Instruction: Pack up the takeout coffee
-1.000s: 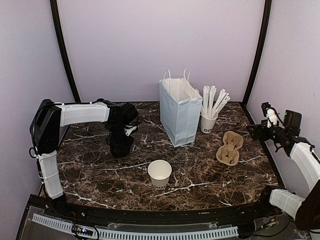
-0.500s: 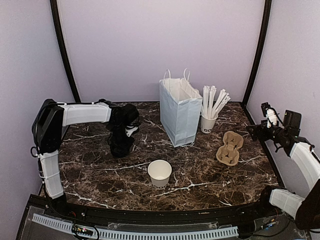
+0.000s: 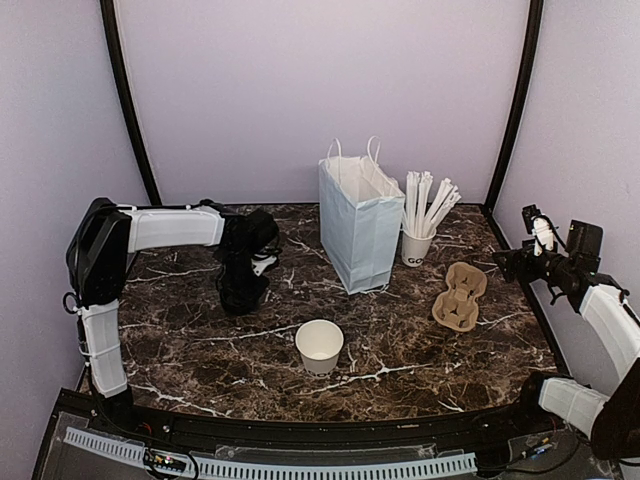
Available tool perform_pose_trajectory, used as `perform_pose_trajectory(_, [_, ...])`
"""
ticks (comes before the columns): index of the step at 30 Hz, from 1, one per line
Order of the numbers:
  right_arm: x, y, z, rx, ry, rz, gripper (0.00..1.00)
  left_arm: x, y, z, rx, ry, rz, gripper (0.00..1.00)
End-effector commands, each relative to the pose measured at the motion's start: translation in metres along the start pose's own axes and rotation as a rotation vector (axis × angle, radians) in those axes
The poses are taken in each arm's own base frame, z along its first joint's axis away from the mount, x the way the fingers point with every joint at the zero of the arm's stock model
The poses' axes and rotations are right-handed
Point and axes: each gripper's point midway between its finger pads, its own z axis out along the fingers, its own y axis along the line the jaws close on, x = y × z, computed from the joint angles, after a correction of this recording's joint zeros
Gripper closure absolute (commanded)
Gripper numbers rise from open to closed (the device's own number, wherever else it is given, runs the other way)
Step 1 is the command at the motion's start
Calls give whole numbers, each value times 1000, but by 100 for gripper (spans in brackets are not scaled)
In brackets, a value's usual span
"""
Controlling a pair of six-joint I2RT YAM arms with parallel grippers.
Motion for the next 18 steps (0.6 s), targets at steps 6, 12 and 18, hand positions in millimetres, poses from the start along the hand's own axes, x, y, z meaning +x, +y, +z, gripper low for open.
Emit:
perform_pose_trajectory(6, [-5, -1, 0, 2, -25, -20, 2, -3, 1, -16, -9, -6, 18, 85])
perform_pose_trajectory(12, [-3, 0, 1, -6, -21, -17, 2, -12, 5, -50, -19, -71, 12, 87])
perform_pose_trajectory(18, [-3, 1, 1, -10, -22, -16, 3, -19, 6, -91, -5, -163, 10, 89])
